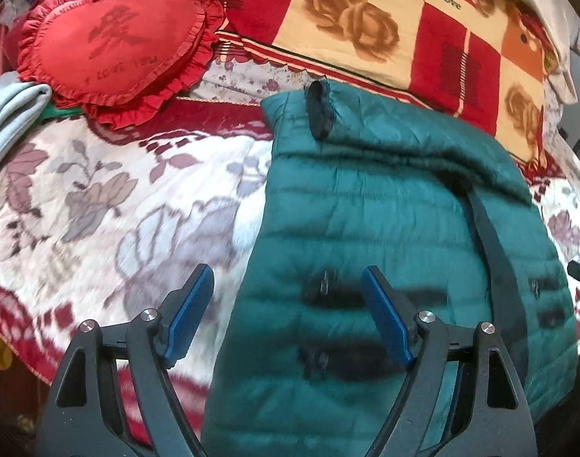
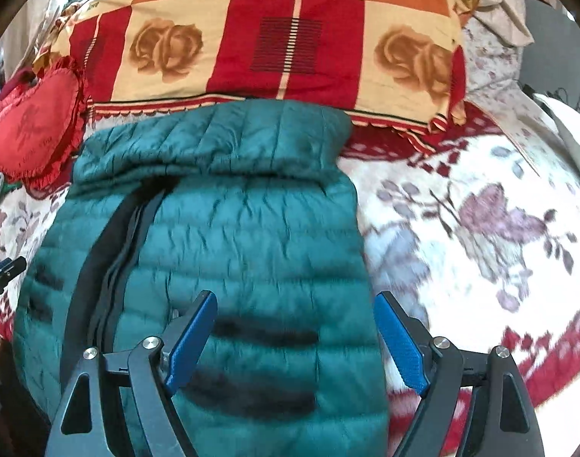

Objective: Fold large clothes

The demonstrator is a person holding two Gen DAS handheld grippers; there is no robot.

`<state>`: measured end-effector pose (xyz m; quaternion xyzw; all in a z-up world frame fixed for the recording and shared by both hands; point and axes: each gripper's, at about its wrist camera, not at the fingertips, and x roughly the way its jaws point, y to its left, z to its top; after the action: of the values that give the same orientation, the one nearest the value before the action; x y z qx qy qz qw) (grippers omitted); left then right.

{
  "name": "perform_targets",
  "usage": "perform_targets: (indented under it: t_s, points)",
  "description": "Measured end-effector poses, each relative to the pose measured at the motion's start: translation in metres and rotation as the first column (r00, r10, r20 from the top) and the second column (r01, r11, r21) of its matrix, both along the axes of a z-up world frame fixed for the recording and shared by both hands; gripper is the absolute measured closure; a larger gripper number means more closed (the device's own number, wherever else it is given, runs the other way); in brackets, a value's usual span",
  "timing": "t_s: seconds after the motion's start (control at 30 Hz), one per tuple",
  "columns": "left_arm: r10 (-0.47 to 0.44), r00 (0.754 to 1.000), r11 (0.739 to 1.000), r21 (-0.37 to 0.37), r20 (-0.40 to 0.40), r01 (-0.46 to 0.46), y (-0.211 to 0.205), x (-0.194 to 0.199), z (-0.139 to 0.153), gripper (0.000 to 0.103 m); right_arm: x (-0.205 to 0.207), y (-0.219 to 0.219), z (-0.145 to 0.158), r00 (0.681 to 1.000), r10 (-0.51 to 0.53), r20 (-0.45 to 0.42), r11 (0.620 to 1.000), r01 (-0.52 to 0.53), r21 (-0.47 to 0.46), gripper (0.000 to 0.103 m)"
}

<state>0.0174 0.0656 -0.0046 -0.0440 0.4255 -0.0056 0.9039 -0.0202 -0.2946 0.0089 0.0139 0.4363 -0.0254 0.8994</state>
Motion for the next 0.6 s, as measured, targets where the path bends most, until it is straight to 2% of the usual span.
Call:
perform_targets:
  t_s: [0.27, 0.47, 0.6]
  points:
    - [-0.006, 1.000, 1.000, -0.006, 0.026, 0.006, 0.000, -0.048, -0.004, 0.023, -0.042, 0.005, -0.011, 1.000, -0.011, -0.004, 1.000, 0.011, 0.018, 0.019]
    - [0.005, 1.000, 1.000, -0.023, 0.017, -0.004, 0.006, -0.072, -0.013, 0.023, -0.066, 0.007, -0.017, 1.000, -0.015, -0.014, 1.000, 0.015, 0.013, 0.019]
    - [0.016, 1.000, 0.998, -0.058, -0.017, -0.017, 0.014, -0.081, -0.021, 0.023, -0.080, 0.005, -0.020, 1.000, -0.021, -0.017, 1.000, 0.021, 0.021, 0.016]
